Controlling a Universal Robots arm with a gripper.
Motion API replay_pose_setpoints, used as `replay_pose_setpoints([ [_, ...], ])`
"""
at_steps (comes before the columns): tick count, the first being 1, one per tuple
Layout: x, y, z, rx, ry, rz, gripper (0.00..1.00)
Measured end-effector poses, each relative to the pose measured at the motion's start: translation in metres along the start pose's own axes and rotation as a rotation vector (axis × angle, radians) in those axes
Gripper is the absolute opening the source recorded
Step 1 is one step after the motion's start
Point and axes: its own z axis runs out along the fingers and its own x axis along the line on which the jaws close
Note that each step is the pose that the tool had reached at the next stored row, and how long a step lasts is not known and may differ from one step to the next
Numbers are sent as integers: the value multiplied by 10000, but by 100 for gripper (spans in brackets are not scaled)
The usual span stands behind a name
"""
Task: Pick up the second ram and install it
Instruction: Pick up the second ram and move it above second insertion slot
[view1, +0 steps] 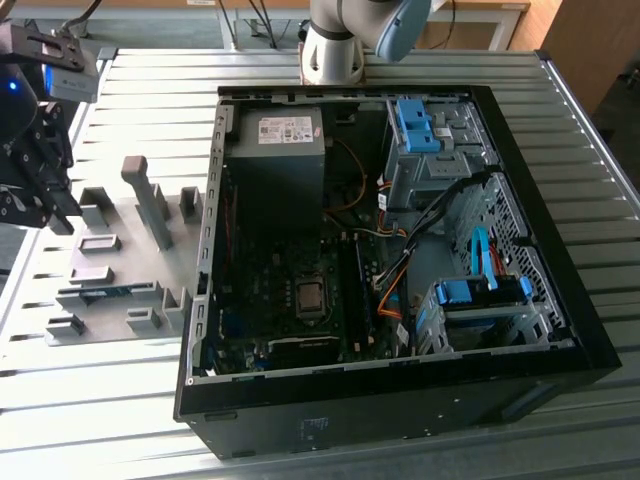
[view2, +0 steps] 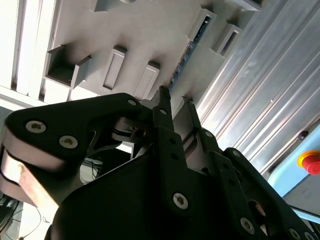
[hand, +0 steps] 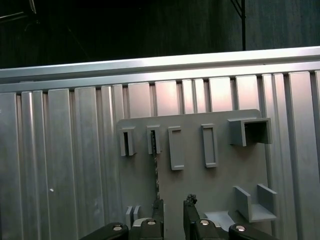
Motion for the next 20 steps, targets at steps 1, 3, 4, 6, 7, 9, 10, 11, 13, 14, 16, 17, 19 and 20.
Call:
replay_pose_setpoints([
  [1,0,0,2,0,0,0,30],
  [3,3,0,15,2,-1,-4,31],
  [4,8,-1,23,0,0,-30,37],
  [6,17,-2,47,1,-1,-139,37],
  [7,20,-2,58,0,0,-176,37],
  [9,26,-3,87,-2,1,-196,37],
  [10,28,-3,102,-2,2,-198,37],
  [11,31,-3,117,-3,2,-201,37],
  [13,34,-3,144,-2,1,-204,37],
  [14,35,-4,157,-2,1,-205,37],
  [16,43,-6,186,-1,1,-214,37],
  [17,47,-6,204,-1,1,-218,37],
  [19,60,-7,241,-1,1,-232,37],
  [20,69,-7,259,-3,2,-256,37],
])
